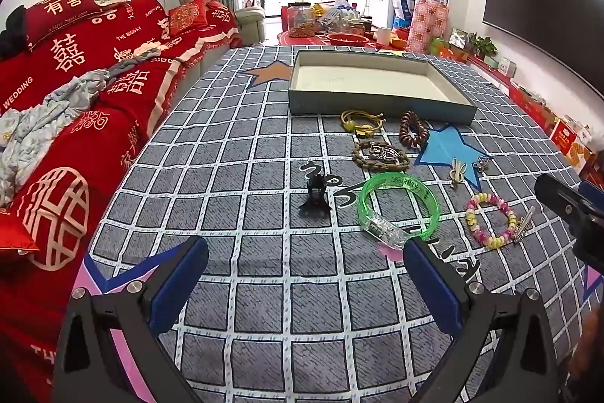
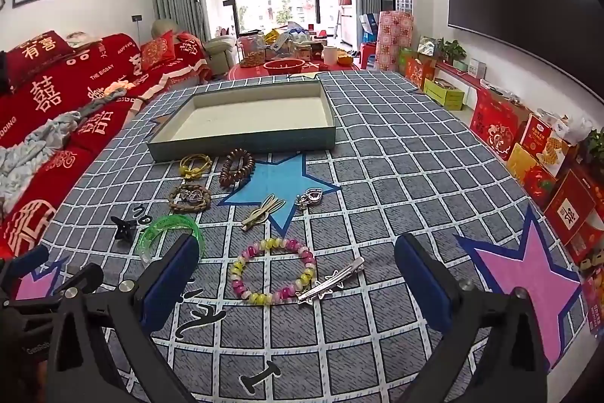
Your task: Organize jewelry
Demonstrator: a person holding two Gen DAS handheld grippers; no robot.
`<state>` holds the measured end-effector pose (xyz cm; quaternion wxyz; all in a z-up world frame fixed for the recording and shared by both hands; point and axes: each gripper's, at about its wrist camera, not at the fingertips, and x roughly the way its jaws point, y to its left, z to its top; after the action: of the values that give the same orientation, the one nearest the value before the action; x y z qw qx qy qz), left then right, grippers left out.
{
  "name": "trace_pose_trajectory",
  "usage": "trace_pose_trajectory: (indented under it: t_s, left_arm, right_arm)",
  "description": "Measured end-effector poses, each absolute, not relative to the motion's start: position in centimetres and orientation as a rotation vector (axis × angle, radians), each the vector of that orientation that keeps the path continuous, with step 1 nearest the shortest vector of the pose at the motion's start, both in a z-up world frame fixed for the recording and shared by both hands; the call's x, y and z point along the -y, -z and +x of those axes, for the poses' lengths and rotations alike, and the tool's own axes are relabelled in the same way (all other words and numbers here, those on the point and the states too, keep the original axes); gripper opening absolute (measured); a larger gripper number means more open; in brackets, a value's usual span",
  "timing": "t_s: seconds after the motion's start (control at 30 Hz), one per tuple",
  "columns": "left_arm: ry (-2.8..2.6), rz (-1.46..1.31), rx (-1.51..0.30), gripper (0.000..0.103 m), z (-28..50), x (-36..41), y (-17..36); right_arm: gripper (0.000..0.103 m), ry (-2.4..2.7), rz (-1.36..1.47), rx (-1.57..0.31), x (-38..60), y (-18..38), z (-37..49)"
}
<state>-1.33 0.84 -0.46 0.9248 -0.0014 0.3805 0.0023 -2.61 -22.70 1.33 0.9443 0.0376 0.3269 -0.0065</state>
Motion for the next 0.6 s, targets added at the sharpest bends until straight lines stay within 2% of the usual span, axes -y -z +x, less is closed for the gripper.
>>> trace_pose_trajectory:
  t_s: [0.6]
  left_arm:
    - [0.0,0.02,-0.779,0.103,-1.67,-0.57,0.41]
  right_arm:
    - [0.103,0.015,0.072,-0.652,22.27,-1.65,-3.11]
